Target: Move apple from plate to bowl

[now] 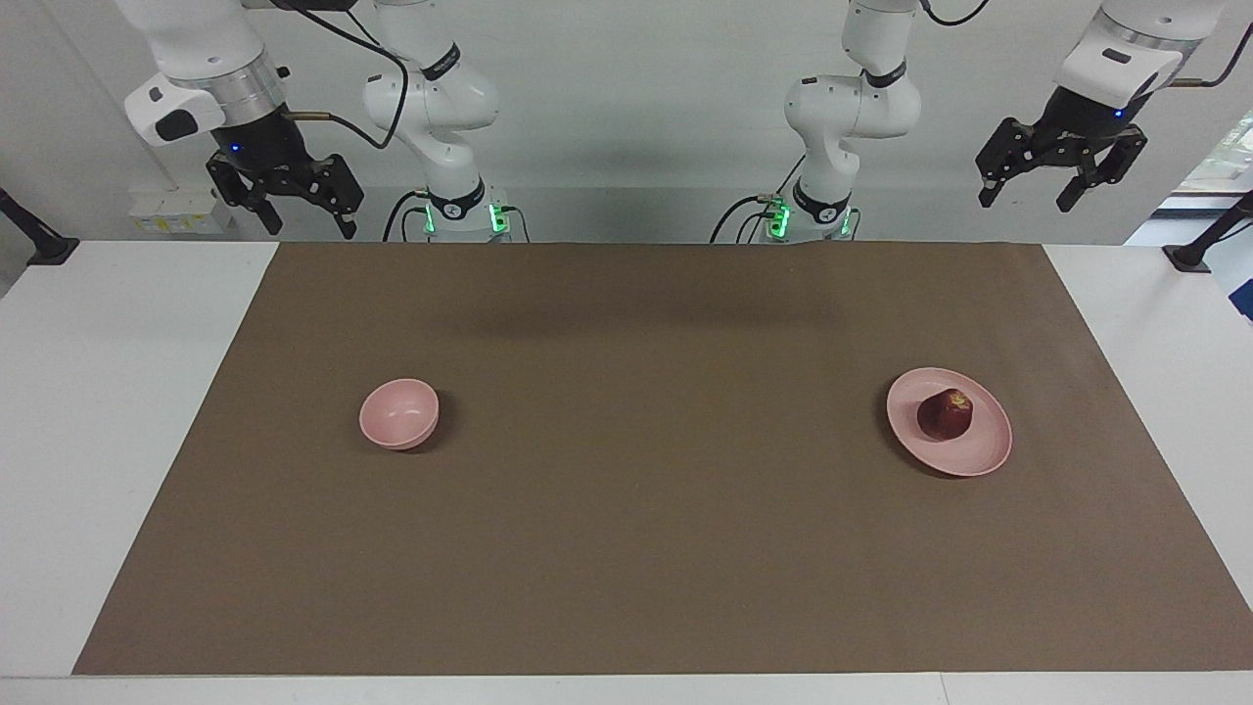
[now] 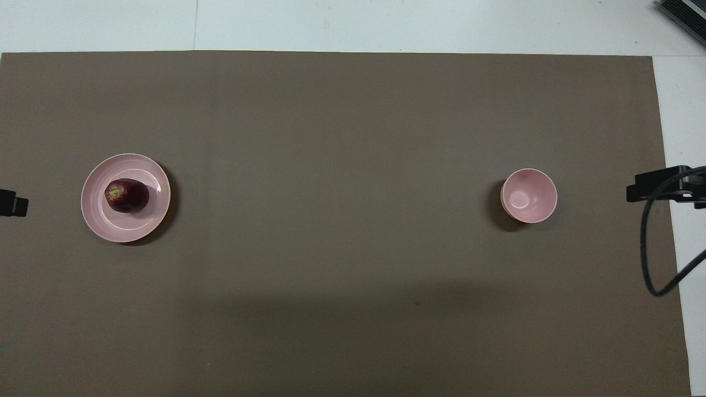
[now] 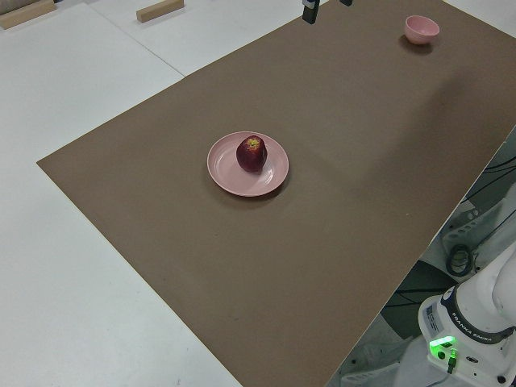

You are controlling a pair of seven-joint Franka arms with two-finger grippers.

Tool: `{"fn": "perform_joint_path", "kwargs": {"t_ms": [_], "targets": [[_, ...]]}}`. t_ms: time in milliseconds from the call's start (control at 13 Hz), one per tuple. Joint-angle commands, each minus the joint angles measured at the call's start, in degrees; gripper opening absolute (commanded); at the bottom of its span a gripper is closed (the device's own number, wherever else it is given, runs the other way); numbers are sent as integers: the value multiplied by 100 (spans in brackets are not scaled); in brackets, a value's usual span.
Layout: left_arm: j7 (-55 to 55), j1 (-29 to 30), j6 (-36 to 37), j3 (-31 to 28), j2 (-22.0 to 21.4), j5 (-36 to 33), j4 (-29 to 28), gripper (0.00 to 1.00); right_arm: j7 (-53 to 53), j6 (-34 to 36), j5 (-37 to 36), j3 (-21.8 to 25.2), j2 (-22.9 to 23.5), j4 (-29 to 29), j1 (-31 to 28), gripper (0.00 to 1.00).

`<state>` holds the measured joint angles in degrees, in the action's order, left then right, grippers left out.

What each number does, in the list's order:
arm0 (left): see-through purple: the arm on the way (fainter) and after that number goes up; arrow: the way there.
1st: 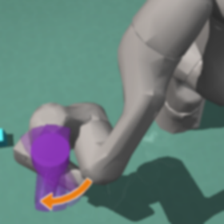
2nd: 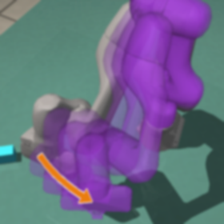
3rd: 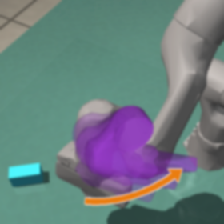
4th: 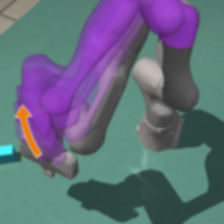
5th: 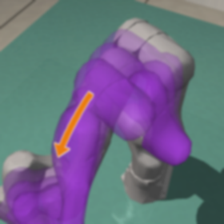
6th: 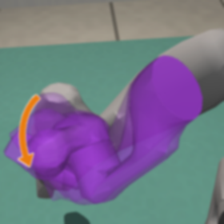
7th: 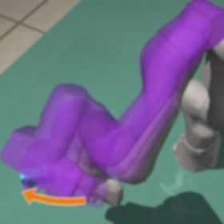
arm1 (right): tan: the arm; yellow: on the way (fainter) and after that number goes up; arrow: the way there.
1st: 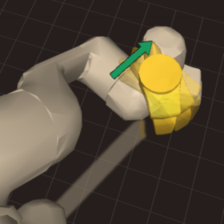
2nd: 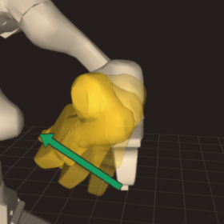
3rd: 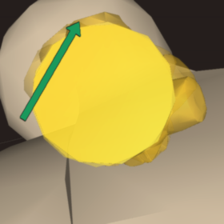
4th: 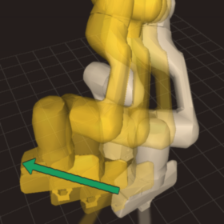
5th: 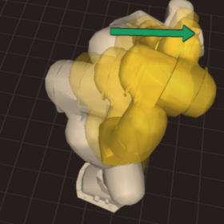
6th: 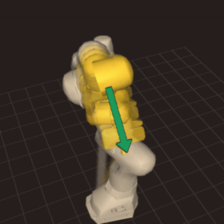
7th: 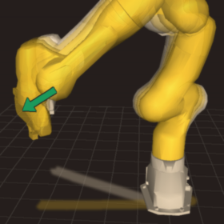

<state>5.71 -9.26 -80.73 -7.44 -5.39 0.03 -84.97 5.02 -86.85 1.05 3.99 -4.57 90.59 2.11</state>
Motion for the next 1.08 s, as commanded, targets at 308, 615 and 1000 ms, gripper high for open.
{"fn": "perform_joint_path", "kwargs": {"t_ms": [308,615,1000], "targets": [[-44,-23,136,-12,-67,-3,-11,100,-141,-51,36,-21,-62,46,-53,100],[-61,-32,233,5,-76,-3,-20,100,-141,-60,36,-21,-53,46,-53,100],[18,-6,-12,5,-129,5,-143,100,-141,-51,36,-21,-53,46,-53,100]]}}
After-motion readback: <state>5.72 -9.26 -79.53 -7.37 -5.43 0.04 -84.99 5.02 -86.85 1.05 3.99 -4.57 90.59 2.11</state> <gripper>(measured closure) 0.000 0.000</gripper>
